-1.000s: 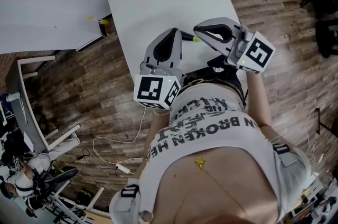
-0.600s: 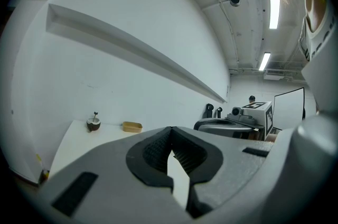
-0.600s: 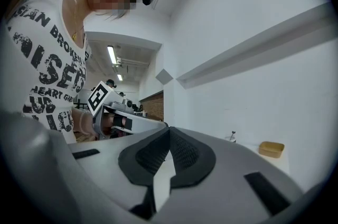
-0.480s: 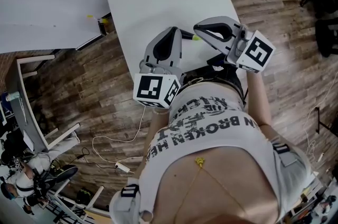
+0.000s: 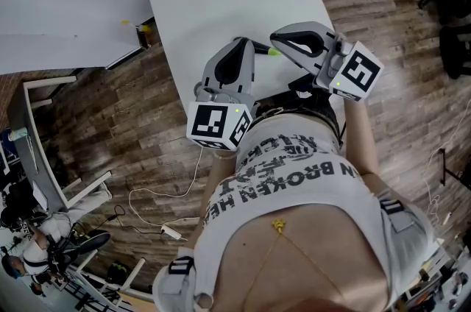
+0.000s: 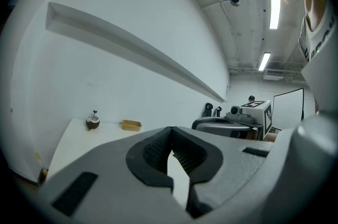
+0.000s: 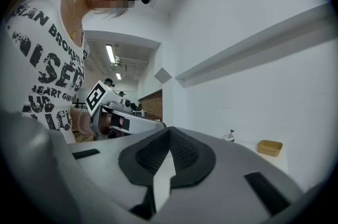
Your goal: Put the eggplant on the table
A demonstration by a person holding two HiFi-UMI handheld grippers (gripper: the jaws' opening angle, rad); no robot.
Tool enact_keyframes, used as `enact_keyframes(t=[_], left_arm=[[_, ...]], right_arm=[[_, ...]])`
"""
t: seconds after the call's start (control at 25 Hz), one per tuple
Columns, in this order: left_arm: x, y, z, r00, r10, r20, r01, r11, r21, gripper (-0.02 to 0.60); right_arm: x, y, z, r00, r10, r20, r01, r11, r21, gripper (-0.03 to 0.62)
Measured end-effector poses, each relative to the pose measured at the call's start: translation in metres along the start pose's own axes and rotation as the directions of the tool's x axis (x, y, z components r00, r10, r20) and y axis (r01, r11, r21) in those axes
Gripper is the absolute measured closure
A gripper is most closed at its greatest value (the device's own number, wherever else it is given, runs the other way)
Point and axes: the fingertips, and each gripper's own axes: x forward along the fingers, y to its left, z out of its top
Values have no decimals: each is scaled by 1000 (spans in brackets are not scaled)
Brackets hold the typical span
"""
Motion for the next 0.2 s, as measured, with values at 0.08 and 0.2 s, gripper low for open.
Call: enact_keyframes(t=[0.08, 0.2], left_arm=[[0, 0, 0, 1000, 0, 0, 0, 1000, -1, 575], [1, 0, 0, 1000, -1, -1, 1, 1000, -1, 575]], right_arm=[[0, 0, -1, 1000, 0, -4, 0, 1000, -1, 586], [1, 0, -1, 1000, 1, -11, -2, 1000, -4, 586]])
